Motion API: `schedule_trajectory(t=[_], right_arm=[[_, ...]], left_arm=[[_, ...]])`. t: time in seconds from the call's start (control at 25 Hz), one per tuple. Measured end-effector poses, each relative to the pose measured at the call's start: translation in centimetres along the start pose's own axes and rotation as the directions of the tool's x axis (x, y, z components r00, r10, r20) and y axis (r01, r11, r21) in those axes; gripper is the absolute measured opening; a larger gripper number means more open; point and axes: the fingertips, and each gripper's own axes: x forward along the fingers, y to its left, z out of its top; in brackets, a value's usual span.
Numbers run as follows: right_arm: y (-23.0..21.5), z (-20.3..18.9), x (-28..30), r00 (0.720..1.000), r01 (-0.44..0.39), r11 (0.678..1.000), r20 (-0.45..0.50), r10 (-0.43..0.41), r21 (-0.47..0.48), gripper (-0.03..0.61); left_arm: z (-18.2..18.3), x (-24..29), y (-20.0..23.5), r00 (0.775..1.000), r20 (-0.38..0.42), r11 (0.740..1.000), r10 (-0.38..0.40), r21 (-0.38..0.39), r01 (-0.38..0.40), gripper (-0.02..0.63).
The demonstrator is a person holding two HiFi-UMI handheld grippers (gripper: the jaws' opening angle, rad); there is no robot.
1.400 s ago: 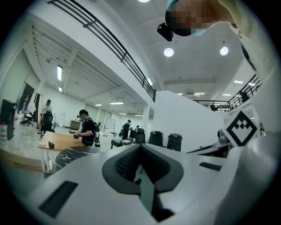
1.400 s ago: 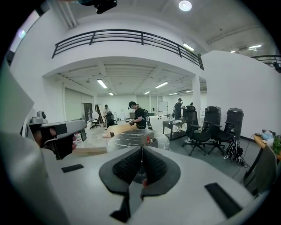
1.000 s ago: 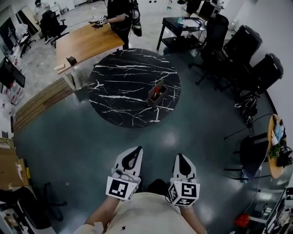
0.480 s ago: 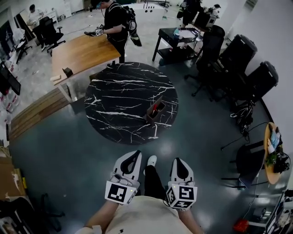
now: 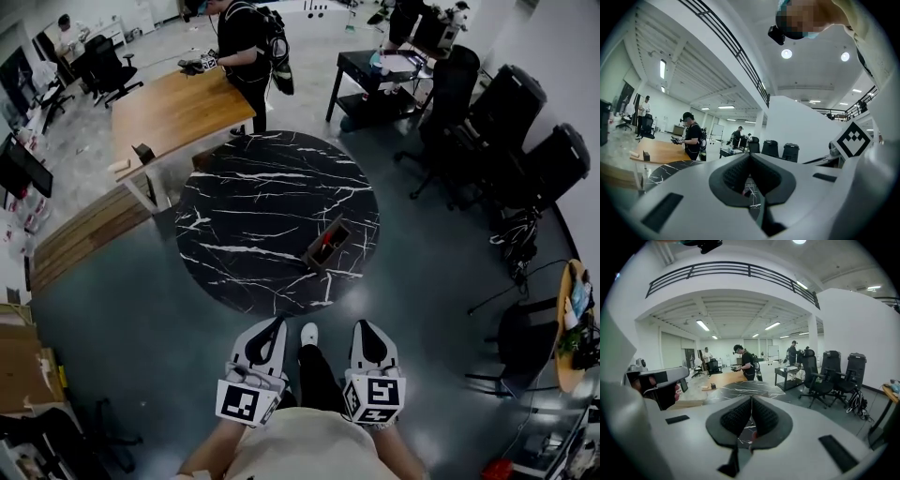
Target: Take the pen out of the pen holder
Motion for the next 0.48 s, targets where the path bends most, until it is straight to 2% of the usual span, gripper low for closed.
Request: schedule_trajectory(t=[0.16, 0.36, 0.48], right_arm=[[-2.5, 0.8, 5.2, 0.999, -0.012, 1.000, -0.029, 0.012, 0.016, 0.018], [-4.6, 1.3, 10.7, 0.994, -0.056, 0.998, -0.090, 0.056, 0.004, 0.018], [-5.4, 1.5, 13.7, 0.990, -0.077, 0.997, -0.116, 0.074, -0.015, 0.018]], left_arm=[[0.2, 4.6, 1.5, 1.000, 0.003, 1.000, 0.013, 0.027, -0.013, 0.009], [-0.3, 9.2, 3.1, 0.997, -0.033, 0.998, 0.070, -0.001, -0.070, 0.009], [-0.9, 11.7, 3.8, 0.996, -0.059, 0.997, 0.073, 0.009, -0.073, 0.009]])
